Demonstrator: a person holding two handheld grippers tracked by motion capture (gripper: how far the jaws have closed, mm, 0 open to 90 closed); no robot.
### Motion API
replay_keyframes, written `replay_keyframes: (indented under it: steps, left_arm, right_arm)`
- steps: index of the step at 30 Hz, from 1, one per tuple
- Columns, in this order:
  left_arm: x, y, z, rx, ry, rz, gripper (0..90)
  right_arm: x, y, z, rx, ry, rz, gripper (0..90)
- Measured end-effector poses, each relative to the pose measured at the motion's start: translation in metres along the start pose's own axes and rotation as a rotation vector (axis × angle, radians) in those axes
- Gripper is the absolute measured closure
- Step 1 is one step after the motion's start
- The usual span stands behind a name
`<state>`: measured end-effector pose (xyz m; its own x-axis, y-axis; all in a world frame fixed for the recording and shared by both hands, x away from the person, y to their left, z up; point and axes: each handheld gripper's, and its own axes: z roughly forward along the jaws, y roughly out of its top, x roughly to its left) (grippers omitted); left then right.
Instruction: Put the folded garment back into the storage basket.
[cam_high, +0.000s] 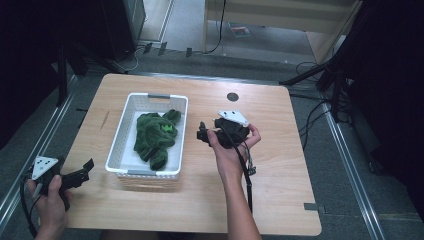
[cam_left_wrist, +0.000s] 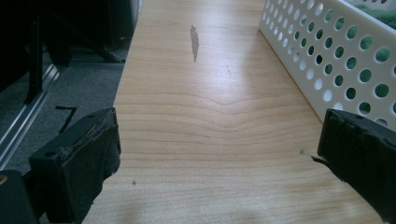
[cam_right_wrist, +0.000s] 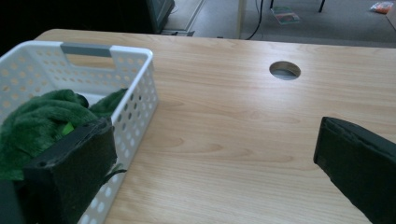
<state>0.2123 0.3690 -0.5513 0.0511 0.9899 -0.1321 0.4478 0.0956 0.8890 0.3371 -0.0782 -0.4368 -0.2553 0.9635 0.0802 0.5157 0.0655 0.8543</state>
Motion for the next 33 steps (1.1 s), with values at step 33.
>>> replay_keyframes:
  steps: [33]
  left_arm:
    - [0.0,0.0,0.0,-0.003,0.0,-0.001,0.2]
  right_arm:
    - [-0.097,-0.054,-0.04,-0.002,-0.101,0.054,0.0]
